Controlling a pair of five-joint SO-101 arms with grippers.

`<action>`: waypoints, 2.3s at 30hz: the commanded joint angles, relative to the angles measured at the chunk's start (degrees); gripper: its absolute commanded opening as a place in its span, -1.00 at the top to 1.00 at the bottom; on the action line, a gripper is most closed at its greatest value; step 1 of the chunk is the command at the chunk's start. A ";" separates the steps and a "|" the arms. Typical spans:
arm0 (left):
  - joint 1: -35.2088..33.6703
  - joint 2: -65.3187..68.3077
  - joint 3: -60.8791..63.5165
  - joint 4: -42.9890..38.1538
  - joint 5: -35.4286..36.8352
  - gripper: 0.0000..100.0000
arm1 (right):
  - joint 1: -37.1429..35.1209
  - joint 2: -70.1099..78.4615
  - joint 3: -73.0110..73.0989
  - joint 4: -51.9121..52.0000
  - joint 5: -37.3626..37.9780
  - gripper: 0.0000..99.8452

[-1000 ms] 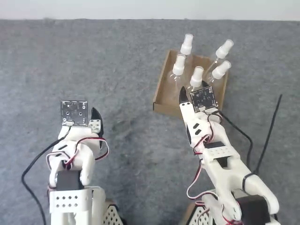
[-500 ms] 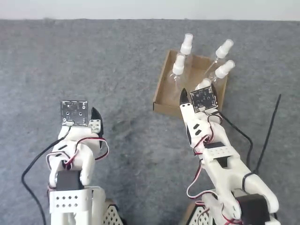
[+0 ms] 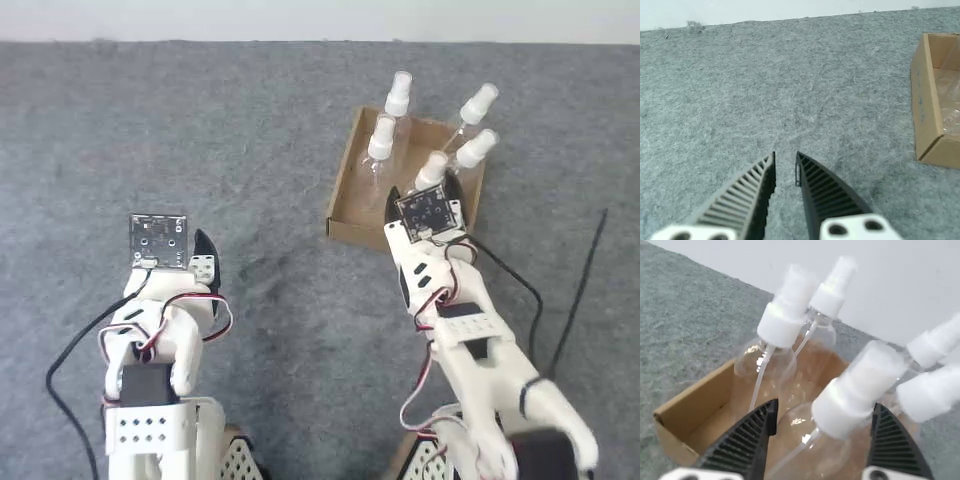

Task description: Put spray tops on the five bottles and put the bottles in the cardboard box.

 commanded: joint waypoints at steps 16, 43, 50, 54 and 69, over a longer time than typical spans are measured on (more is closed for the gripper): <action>0.26 -1.05 -0.57 -1.76 0.00 0.88 | 11.03 -47.96 -5.71 44.26 0.97 0.53; 2.02 -1.32 0.04 -1.76 -0.09 0.88 | 2.86 -39.87 -14.24 51.65 -21.36 0.53; 2.11 -1.32 0.04 -1.49 0.00 0.89 | -0.66 -50.95 -4.57 51.82 -21.45 0.53; 2.11 -1.32 0.04 -1.49 0.00 0.89 | -2.77 -52.09 -3.43 52.35 -21.27 0.53; 2.11 -1.32 0.66 -1.85 0.00 0.88 | -3.03 -46.73 -4.40 53.23 -21.27 0.53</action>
